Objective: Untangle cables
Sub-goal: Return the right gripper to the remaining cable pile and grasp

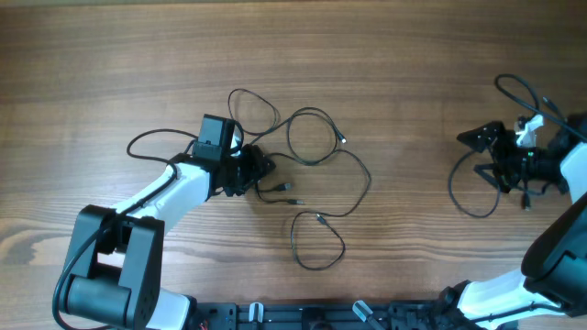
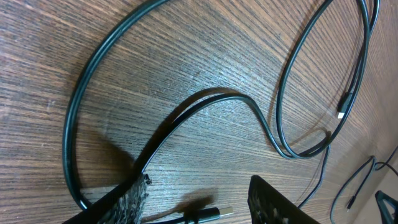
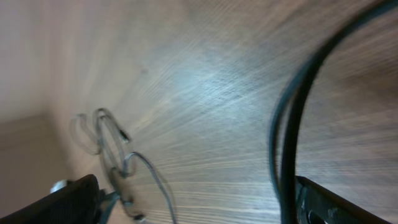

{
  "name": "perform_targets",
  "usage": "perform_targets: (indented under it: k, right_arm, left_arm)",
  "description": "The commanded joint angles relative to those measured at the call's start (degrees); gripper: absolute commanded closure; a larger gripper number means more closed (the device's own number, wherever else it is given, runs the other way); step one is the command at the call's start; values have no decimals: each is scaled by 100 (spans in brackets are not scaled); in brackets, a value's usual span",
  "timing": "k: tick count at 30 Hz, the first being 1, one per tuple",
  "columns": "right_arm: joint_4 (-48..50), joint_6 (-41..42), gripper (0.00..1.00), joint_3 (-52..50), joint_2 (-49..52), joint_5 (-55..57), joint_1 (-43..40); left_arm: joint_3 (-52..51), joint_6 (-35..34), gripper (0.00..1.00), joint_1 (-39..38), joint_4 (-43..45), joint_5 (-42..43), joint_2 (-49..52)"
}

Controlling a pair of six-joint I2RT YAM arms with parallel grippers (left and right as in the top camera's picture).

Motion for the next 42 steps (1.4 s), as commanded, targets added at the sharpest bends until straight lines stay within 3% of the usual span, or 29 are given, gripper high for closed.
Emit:
perform_targets:
  k: [1, 6, 9, 12, 17, 22, 27, 34, 37, 39, 42]
  right_arm:
    - [-297, 706, 0, 490, -219, 1259, 26]
    - [-573, 643, 3, 1537, -1467, 1773, 28]
    - [-188, 909, 2, 1628, -2358, 1971, 50]
    - [-299, 407, 1, 1628, -2691, 1508, 334]
    - [-581, -391, 1, 1593, -2479, 1443, 1930]
    - [-678, -411, 1, 1593, -1425, 1753, 3755]
    - [-219, 831, 2, 1593, 114, 1851, 5090]
    - [223, 1259, 2, 1593, 1296, 1873, 5792]
    - [210, 2441, 2, 1593, 1436, 1873, 5965]
    - [498, 3877, 2, 1587, 1436, 2055, 6251]
    - [640, 4741, 2, 1582, 1436, 2699, 6452]
  left_arm:
    - [-50, 118, 45, -11, -76, -81, 59]
    - [-50, 118, 45, -11, -74, -81, 59]
    - [-50, 118, 45, -11, -94, -81, 59]
    - [-50, 120, 45, -4, -90, -109, 59]
    - [-50, 140, 45, 511, -120, -120, -59]
    - [-50, 608, 44, 1342, -560, -192, -210]
    - [-50, 737, 40, 1528, -892, -323, -210]
    - [-50, 739, 38, 1528, -911, -404, -210]
    - [-50, 737, 37, 1528, -909, -404, -210]
    - [-50, 739, 37, 1528, -911, -404, -210]
    - [-50, 739, 37, 1528, -951, -404, -210]
